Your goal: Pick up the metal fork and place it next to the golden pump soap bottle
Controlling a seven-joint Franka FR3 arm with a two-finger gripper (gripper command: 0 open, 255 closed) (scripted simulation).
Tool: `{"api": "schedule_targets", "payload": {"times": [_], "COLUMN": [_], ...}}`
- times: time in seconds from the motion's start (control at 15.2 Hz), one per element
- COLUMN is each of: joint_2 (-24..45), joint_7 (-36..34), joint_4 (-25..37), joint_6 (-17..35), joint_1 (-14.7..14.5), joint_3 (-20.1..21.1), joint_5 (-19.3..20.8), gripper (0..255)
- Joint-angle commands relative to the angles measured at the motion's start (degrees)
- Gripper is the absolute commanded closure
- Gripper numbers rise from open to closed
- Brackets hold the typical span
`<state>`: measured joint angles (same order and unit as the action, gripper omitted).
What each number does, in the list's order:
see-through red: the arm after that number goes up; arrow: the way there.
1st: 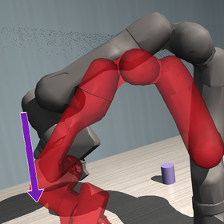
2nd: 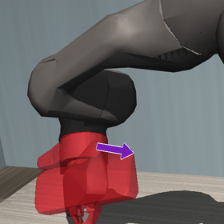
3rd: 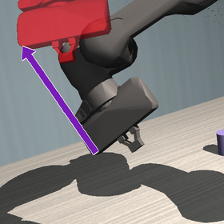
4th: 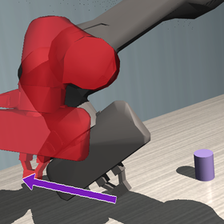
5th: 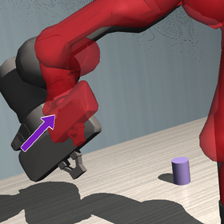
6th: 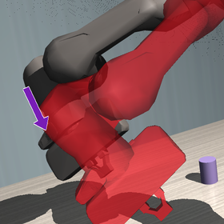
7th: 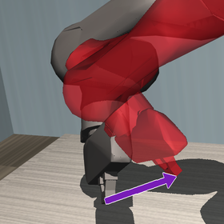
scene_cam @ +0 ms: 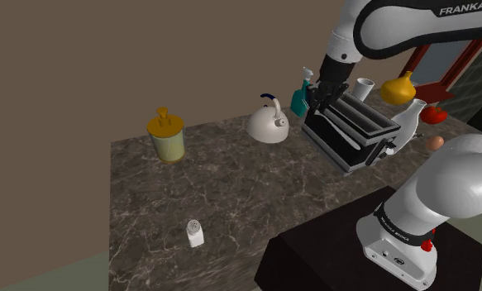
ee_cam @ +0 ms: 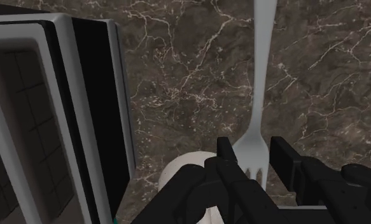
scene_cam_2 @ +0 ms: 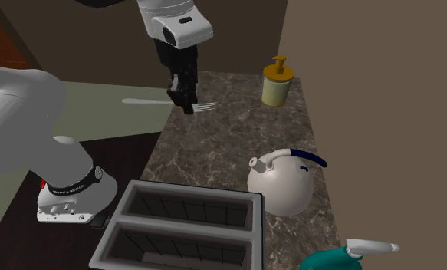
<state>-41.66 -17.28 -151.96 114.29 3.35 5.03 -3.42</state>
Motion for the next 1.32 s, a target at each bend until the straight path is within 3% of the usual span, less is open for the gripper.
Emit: {"api": "schedule_targets", "payload": {"times": [0.0, 0.59, 1.25], "joint_2": [3.59, 20.93, 41.75], "joint_7": [-2.21, -12.5, -25.22], "joint_4": [2.81, 17.07, 38.57], "joint_6": [0.85, 4.25, 2.7], "joint_1": [-0.83, -2.57, -4.28], "joint_3": [1.96, 10.47, 17.65], "joint_5": [-0.95, -1.54, 5.35], "gripper": [255, 255, 255]}}
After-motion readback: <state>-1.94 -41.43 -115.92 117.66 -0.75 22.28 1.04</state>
